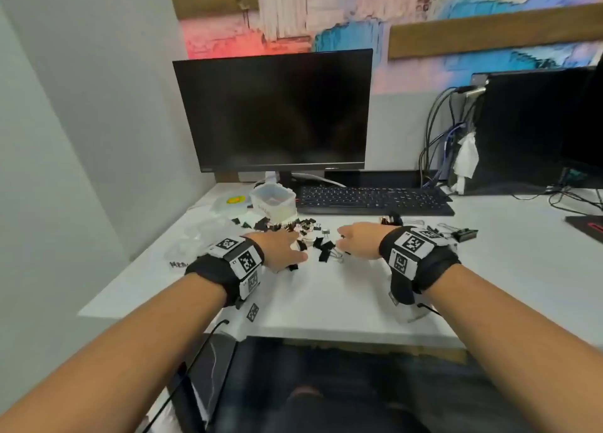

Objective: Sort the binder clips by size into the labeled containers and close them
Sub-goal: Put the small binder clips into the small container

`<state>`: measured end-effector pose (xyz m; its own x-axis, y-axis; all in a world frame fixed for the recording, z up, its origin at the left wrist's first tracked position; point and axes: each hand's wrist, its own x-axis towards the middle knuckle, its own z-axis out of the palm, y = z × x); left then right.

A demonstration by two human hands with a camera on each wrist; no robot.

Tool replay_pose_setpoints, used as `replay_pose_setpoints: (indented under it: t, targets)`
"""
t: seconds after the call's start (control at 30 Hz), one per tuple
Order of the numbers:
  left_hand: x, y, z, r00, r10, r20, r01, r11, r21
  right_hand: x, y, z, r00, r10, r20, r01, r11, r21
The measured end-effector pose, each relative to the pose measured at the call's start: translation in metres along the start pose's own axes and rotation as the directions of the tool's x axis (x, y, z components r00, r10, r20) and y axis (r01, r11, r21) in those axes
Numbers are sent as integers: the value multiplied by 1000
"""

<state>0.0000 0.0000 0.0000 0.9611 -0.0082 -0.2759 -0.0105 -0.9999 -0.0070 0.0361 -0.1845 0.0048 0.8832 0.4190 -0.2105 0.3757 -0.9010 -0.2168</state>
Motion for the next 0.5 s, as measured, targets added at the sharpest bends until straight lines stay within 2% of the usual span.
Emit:
replay_pose_setpoints:
  t: [0.1,0.33,0.5]
  targets:
    - [-9,0,21,997,-13,76,14,1000,-10,-3,0,18,998,0,59,2,999,-38]
    - [-10,-5,50,993,-28,114,40,994,-100,-1,-2,32,994,-42,102,46,998,-33]
    - [2,-18,50,992,102,81,-89,984,-156,22,-6,31,981,-61,187,92,982,-167]
